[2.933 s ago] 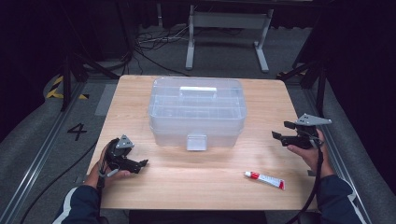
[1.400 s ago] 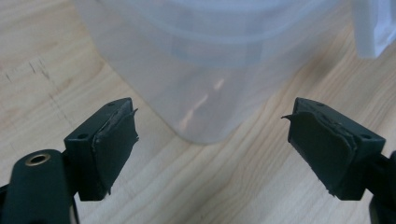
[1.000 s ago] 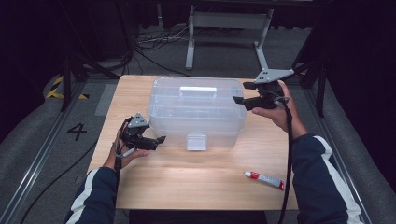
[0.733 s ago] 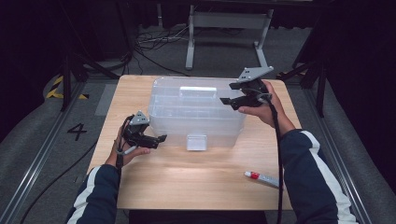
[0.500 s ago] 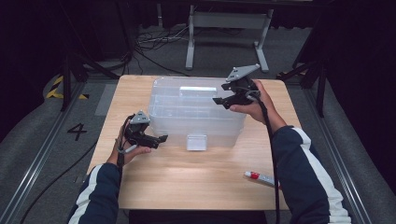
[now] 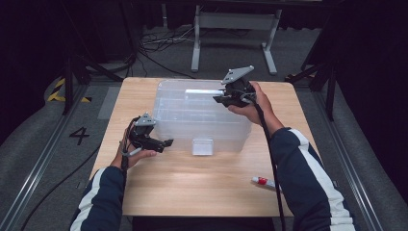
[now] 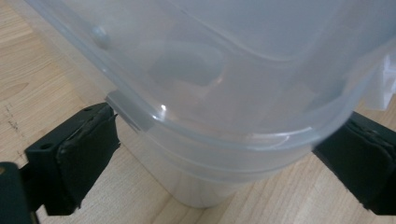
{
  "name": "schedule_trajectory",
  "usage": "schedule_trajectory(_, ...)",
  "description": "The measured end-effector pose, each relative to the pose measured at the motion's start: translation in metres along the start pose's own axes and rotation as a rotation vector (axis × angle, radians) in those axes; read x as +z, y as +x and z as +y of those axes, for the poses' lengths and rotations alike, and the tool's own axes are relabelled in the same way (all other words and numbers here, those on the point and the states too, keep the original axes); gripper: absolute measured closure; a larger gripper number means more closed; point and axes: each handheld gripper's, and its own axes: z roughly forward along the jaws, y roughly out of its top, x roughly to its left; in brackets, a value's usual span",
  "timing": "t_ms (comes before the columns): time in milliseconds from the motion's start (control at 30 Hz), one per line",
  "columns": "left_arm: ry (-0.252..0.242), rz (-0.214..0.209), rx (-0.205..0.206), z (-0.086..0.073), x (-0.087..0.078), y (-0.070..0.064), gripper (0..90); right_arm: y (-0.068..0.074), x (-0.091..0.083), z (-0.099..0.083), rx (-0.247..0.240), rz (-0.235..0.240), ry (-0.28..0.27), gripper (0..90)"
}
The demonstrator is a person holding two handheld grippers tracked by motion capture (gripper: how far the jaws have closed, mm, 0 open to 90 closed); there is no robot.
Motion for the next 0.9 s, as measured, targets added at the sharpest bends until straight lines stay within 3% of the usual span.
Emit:
schedule_trajectory(233,0.005,0.017,-0.004,0.001,0.0,-0.014,5.4,0.001,-0.008,-0.009,0.024,0.017,-0.021,73.8)
schedule_trajectory(367,0.009,0.016,0.004,0.001,0.001,-0.021,6.0,0.003,-0.015,-0.012,0.01,0.012,-0.005,74.0)
schedule_trajectory(900,0.006,-0.004,0.017,0.007,0.01,-0.033,5.4,0.001,-0.029,-0.029,0.021,-0.002,-0.027,74.4)
